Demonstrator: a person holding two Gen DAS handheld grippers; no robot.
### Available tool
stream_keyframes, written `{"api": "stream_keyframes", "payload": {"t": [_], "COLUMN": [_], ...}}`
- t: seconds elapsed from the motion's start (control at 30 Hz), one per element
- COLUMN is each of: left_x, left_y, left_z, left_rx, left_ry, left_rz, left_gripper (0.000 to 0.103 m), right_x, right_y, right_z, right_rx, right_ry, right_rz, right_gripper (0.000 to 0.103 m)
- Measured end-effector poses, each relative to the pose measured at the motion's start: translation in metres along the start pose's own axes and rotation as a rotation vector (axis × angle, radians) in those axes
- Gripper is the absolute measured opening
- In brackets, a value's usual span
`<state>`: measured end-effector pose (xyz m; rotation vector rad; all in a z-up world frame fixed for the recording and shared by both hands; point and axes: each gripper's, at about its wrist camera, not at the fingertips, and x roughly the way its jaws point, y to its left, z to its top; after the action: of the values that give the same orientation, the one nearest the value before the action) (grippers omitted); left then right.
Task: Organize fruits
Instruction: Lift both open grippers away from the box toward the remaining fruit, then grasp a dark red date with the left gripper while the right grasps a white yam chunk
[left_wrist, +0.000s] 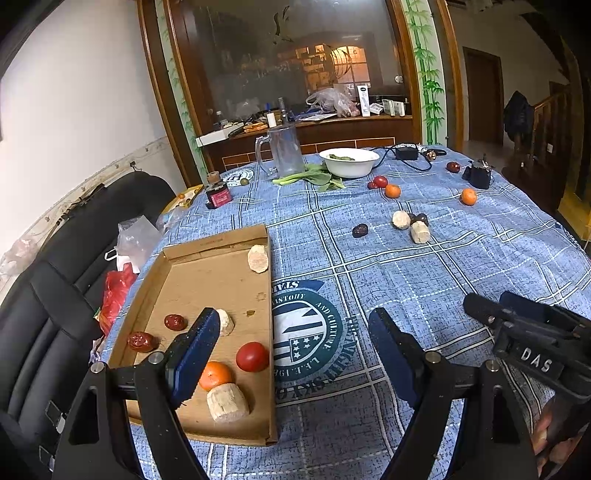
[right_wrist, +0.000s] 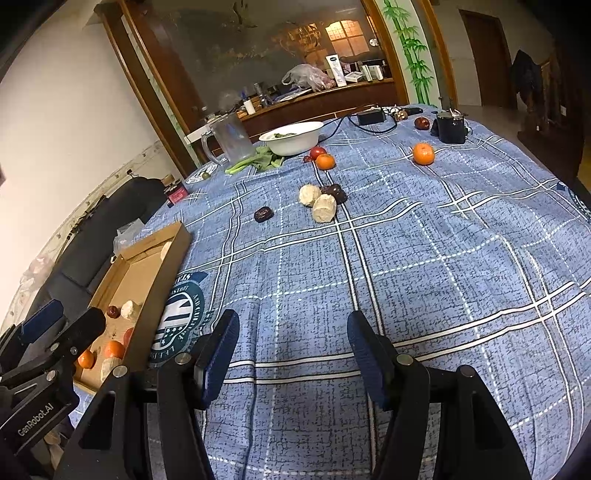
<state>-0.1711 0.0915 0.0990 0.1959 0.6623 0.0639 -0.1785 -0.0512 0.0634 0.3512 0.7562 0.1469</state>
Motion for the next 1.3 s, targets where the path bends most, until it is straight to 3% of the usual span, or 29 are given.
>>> {"api": "stream_keyframes", "payload": {"t": [0.3,0.4,0.5,0.63,0.9,1.13,1.3], "left_x": [0.021,0.033,0.052,0.084,0.168,0.221,0.245], "left_y": [0.005,0.009,0.006,-0.006,-0.018,-0.038,-0.056], "left_z": [0.008,0.017,0.031,0.053,0.084,0.098,0.100], "left_rx": [-0.028,-0.067,-0.104,-0.129,-0.175,-0.105,-0.035], "left_ry": [0.055,0.077,0.108,0.132,0.249,0.320,0.331], "left_rz": [-0.040,-0.087,-0.147,-0.191,-0.216,-0.245,-0.262], "left_gripper": [0.082,0.082,0.082,0.082,0.082,0.060,0.052], "right_x": [-0.003,0.000,0.017,0.048,0.110,0.143,0.154], "right_y": [-0.030,-0.043,-0.053,-0.057,-0.036,-0.029,-0.028], "right_z": [0.033,0.051,0.069,0.084,0.102,0.108,0.109], "right_rx": [0.006,-0.014,-0.039,-0.065,-0.185,-0.212,-0.207], "right_ry": [-0.026,-0.026,0.005,0.063,0.127,0.149,0.165], "right_rz": [-0.042,-0.084,-0.117,-0.099,-0.068,-0.059,-0.054], "right_gripper": [0.065,0.065,0.065,0.065,0.065,0.064,0.058]}}
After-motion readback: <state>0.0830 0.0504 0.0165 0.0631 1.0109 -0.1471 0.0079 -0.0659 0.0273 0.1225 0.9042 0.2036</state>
